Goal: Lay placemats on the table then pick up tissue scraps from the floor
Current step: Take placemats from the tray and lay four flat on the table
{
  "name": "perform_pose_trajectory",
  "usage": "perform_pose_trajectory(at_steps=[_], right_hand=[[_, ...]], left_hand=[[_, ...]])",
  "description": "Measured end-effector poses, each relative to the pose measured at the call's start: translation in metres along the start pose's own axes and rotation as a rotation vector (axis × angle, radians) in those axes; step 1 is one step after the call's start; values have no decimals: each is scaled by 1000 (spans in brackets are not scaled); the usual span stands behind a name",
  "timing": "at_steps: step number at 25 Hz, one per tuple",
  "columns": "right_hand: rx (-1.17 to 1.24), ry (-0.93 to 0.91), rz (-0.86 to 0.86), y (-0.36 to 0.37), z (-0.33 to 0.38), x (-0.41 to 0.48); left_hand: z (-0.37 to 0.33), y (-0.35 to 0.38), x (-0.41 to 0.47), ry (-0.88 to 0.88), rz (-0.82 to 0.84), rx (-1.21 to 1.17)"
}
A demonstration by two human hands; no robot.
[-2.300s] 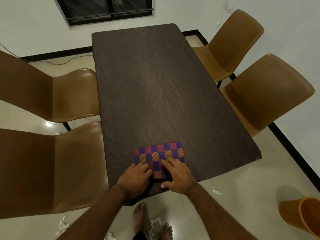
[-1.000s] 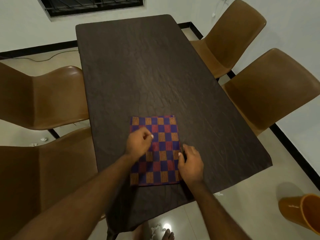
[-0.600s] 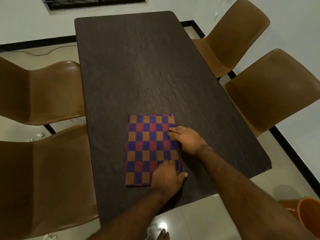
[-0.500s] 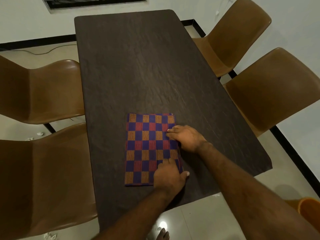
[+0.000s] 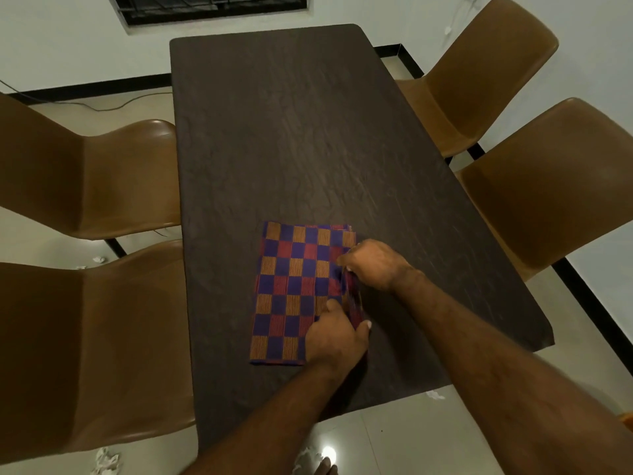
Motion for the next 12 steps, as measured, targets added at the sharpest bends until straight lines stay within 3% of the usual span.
perform_pose_trajectory(at_steps=[4, 7, 10, 12], right_hand=[[132, 97, -138, -18, 6, 2], [130, 120, -208, -34, 5, -7], [106, 102, -242, -55, 13, -1], [87, 96, -215, -69, 23, 9]], left_hand=[[4, -23, 8, -62, 44, 54], [10, -80, 17, 114, 127, 62], [10, -154, 23, 356, 255, 304], [14, -194, 31, 358, 323, 396]])
Point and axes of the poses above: each hand's wrist, its own x-axis towards the middle knuckle, its own y-axis out of the palm, z = x × y, the point moved 4 cm from there along x, towards the middle knuckle, and after that the axes turned 9 degrees about -y, right-handed, at the moved point
